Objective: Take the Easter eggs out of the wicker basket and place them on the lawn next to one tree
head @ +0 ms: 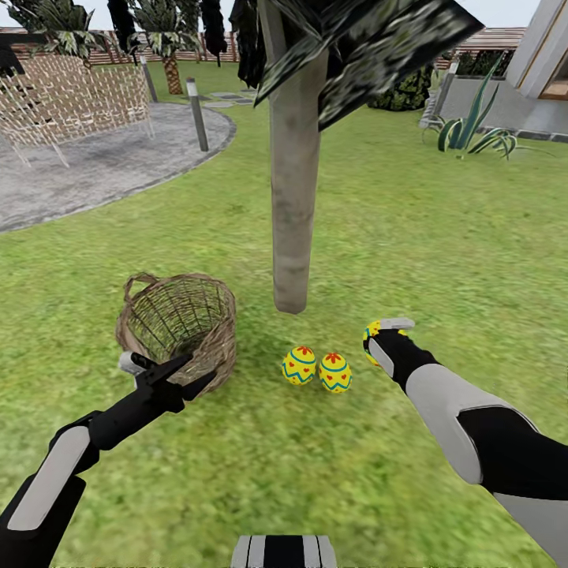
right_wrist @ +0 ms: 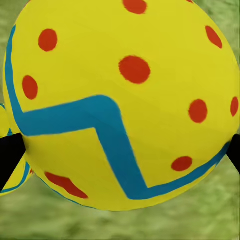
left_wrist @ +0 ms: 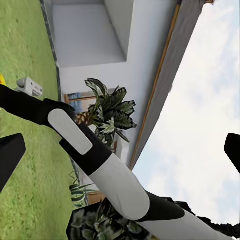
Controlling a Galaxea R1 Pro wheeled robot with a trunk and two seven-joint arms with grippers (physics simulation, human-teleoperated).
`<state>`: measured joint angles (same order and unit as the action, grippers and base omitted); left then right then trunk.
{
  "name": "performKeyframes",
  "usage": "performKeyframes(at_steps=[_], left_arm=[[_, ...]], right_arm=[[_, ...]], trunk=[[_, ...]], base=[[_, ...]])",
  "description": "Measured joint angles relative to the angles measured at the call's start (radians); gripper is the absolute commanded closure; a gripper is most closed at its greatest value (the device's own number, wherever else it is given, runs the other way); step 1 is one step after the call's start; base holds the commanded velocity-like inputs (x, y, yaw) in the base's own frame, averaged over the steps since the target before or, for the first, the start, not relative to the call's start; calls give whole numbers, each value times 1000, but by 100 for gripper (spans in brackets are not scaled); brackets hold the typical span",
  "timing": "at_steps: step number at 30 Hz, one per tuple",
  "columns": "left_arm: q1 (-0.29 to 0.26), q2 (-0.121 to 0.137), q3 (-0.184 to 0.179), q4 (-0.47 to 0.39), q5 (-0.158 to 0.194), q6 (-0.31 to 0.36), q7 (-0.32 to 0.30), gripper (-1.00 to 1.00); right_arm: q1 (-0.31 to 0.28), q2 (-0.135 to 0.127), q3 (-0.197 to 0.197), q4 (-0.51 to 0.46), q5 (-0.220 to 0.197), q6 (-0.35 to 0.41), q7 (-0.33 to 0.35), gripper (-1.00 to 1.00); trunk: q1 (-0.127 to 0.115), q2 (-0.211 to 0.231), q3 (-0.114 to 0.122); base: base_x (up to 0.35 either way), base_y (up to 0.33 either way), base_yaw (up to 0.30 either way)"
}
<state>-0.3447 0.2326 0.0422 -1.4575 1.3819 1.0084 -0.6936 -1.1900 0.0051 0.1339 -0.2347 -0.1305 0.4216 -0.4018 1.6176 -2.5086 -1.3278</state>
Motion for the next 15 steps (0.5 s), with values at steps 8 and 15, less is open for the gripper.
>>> performKeyframes(at_steps=[8,15], left_arm=[[0,4,0,0,1,2,-1,-100],[0,3,1,2,1,0,1,-100]], right_arm=[[0,-1,-1,-1,0,0,0,100],[0,-4,-1,-1,0,0,0,100]], trunk=[[4,-2,-31],[7,-4,-58]], base=[[0,0,0],[0,0,0]])
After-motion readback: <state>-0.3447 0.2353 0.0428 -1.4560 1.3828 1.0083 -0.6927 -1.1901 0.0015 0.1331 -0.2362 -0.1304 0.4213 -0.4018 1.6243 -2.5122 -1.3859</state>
